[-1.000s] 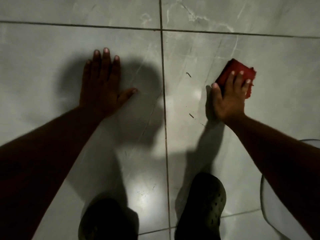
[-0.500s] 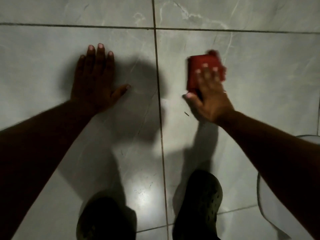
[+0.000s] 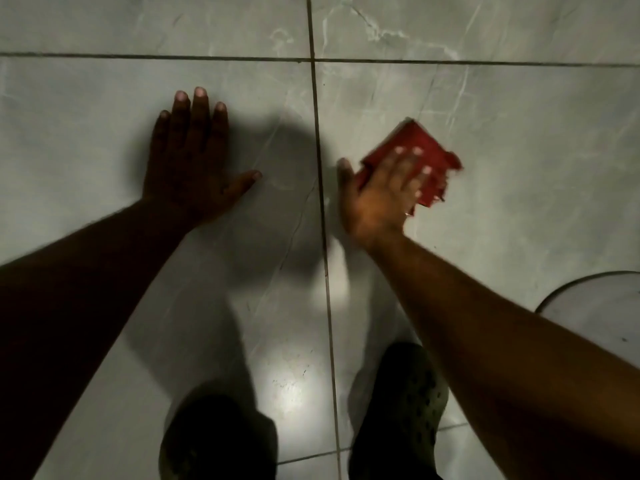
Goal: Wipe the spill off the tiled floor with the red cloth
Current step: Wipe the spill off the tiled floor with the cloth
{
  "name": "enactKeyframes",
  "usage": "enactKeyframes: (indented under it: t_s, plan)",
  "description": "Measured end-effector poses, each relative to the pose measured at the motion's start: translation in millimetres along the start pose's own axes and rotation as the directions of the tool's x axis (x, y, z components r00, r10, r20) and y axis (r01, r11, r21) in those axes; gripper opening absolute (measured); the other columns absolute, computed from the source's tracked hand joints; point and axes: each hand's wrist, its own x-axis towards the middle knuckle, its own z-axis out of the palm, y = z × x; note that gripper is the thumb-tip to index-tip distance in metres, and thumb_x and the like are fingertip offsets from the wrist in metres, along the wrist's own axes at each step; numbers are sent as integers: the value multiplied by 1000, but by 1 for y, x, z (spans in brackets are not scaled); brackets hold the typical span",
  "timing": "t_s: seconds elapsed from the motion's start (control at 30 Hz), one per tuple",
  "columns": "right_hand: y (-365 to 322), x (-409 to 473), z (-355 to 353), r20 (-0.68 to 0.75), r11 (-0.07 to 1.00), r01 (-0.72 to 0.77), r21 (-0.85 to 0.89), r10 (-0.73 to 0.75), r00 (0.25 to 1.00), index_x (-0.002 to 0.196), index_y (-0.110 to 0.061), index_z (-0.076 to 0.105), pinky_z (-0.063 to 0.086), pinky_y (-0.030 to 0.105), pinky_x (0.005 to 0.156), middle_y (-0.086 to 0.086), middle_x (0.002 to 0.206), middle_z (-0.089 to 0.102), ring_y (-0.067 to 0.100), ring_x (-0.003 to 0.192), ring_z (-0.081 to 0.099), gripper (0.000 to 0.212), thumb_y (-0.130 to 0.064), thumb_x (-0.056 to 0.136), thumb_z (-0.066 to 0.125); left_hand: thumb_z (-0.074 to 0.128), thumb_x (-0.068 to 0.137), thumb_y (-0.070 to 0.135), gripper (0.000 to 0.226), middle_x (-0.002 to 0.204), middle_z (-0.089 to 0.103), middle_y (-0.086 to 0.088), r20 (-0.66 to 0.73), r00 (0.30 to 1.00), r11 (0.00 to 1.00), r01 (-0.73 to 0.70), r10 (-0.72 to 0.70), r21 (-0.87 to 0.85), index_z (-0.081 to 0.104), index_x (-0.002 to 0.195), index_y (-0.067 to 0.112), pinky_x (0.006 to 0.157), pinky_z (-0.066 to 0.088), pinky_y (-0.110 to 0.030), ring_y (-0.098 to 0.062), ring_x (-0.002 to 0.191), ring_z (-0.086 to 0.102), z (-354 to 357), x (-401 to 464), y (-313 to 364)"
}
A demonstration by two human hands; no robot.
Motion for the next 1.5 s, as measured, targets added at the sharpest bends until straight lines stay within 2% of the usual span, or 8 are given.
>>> enactKeyframes:
  t_s: [0.27, 0.43, 0.63, 0.77, 1.03, 1.23, 1.37, 1.5]
  plan:
    - [104, -74, -15, 316, 794, 573, -204, -501, 806, 152, -17, 5, 10, 50, 119, 9, 163, -1, 32, 149, -9, 92, -72, 86, 35, 25, 88, 71, 96, 163, 1, -23, 5, 1000, 999, -16, 15, 51, 2, 156, 6, 123, 0, -48, -39, 151, 0, 0, -1, 5]
    - [156, -66, -42, 162, 984, 6, -177, 24, 986, 150, -6, -9, -6, 49, 118, 18, 160, -16, 39, 146, -19, 98, -67, 87, 34, 25, 87, 72, 98, 163, 0, -23, 8, 1000, 998, -10, 10, 58, 0, 156, 7, 123, 2, -50, -40, 151, 0, 3, -4, 5]
    - [63, -16, -22, 51, 806, -575, 139, 574, 817, 150, -2, 6, -15, 46, 114, 23, 161, -2, 42, 147, -7, 109, -81, 75, 12, 25, 85, 73, 99, 164, -2, -22, -10, 1000, 1000, 29, -29, -1, -2, 156, 9, 122, 1, -49, -39, 151, -2, 11, -3, 8]
    - [4, -52, 20, 26, 997, 77, 32, -78, 997, 151, -7, 2, -7, 51, 117, 19, 162, -3, 41, 148, -11, 99, -70, 84, 37, 23, 86, 74, 98, 163, 1, -23, -45, 998, 999, 49, -49, -7, -1, 156, 9, 121, 2, -49, -41, 151, 1, 18, -4, 9]
    - [76, -26, -9, 326, 514, 841, -167, -776, 540, 148, -7, 29, 22, 56, 118, 16, 158, 26, 40, 147, 13, 77, -58, 91, 44, 25, 85, 75, 99, 161, 9, -26, -98, 995, 998, 6, 0, 59, -1, 155, 10, 117, 14, -57, -47, 147, 11, 27, 3, -2]
    - [130, 46, -60, 148, 752, 592, -290, -575, 804, 146, 5, 23, 10, 54, 121, 31, 155, 18, 53, 144, 9, 85, -54, 91, 49, 28, 83, 76, 100, 158, 12, -27, -103, 995, 996, 10, -1, 88, 3, 154, 9, 113, 21, -59, -49, 144, 16, 31, 10, -4]
    - [161, 82, -84, 41, 983, 79, -168, -74, 996, 151, -3, 1, -6, 49, 119, 23, 161, -4, 47, 146, -8, 89, -61, 92, 33, 30, 83, 76, 100, 158, 12, -26, -114, 993, 996, 43, -34, 82, 5, 153, 9, 114, 20, -60, -48, 144, 16, 28, 13, -7]
    - [130, 86, -69, -67, 877, -480, -2, 479, 875, 151, -6, -3, -7, 56, 117, 18, 162, -6, 42, 148, -7, 105, -80, 80, 21, 35, 82, 75, 99, 158, 14, -27, -113, 986, 991, 127, -123, 34, 8, 151, 9, 114, 19, -60, -49, 143, 17, 25, 8, -10]
